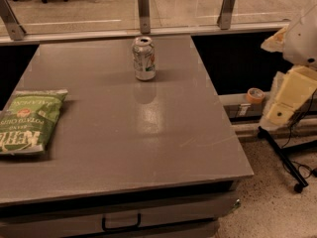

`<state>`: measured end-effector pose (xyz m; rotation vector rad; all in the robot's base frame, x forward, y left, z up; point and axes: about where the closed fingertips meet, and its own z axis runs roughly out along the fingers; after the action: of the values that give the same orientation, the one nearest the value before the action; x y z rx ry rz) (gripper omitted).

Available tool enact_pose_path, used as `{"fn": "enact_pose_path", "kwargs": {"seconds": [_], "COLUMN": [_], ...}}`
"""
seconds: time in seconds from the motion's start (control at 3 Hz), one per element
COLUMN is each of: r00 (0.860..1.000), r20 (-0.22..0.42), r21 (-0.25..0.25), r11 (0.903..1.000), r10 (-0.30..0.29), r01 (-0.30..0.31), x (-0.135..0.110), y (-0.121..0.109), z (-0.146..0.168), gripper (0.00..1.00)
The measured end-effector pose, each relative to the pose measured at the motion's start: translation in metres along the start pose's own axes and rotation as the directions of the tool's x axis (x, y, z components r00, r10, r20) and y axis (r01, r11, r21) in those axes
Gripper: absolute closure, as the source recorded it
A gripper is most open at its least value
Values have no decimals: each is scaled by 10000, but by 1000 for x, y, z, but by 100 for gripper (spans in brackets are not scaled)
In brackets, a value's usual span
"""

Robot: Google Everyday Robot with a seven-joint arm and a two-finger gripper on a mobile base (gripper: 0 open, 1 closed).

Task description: Pick 7up can

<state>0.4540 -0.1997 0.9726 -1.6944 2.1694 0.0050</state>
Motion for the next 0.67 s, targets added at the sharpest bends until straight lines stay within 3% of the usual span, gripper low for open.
{"fn": "enact_pose_path", "kwargs": {"seconds": [0.33, 0.67], "r00": [9697, 8800], "r20": [2439, 4735], "r21": [-172, -251], "r11": [9998, 9993], "r10": [107, 368], "r01": [-67, -283], "x": [-46, -96], "y": [-31, -57], "z": [36, 63], "gripper": [0, 0]}}
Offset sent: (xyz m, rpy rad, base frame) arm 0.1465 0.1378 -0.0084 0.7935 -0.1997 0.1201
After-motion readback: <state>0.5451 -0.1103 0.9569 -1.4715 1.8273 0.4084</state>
